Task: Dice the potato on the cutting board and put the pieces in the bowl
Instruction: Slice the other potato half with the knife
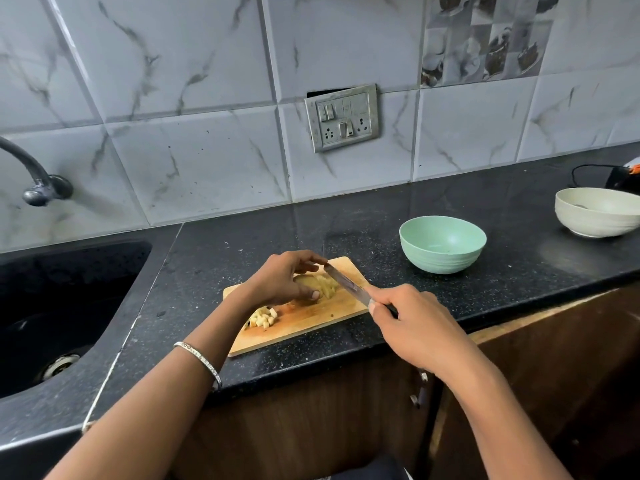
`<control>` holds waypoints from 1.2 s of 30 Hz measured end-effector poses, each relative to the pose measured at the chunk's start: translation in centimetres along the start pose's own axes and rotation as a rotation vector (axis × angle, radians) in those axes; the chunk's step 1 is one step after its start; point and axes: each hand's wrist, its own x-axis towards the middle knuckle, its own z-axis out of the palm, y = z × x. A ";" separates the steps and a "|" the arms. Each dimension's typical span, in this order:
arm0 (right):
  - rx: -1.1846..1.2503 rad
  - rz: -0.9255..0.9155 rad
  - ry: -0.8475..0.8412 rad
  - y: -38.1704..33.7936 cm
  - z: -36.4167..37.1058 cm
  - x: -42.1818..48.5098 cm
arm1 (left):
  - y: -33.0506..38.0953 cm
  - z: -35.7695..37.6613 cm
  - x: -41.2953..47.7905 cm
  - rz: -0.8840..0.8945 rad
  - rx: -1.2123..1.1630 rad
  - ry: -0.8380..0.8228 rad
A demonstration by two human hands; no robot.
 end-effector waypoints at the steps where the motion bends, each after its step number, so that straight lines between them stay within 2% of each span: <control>1: 0.007 -0.003 -0.005 -0.1 0.1 0.1 | -0.1 0.0 0.1 -0.005 0.008 0.015; 5: 0.021 -0.013 -0.002 -0.6 0.8 0.3 | -0.2 -0.1 0.1 -0.015 0.053 0.051; 11: 0.018 0.008 0.078 -0.5 3.6 1.7 | -0.1 0.8 -0.8 -0.143 0.190 0.132; 15: -0.045 0.097 0.071 -0.3 4.9 2.3 | 0.8 2.2 -0.6 -0.163 0.213 0.191; 21: -0.062 0.095 0.041 0.1 5.5 2.2 | 1.0 3.6 0.8 -0.180 0.335 0.239; 26: -0.050 0.038 0.023 -0.2 5.5 2.1 | 0.7 3.4 0.8 -0.165 0.311 0.249; 30: -0.032 0.045 0.023 -0.3 5.6 2.1 | 0.8 2.8 0.3 -0.161 0.275 0.196; 36: 0.006 0.023 0.093 -0.6 4.9 2.2 | -0.2 1.6 -1.1 -0.185 0.195 0.216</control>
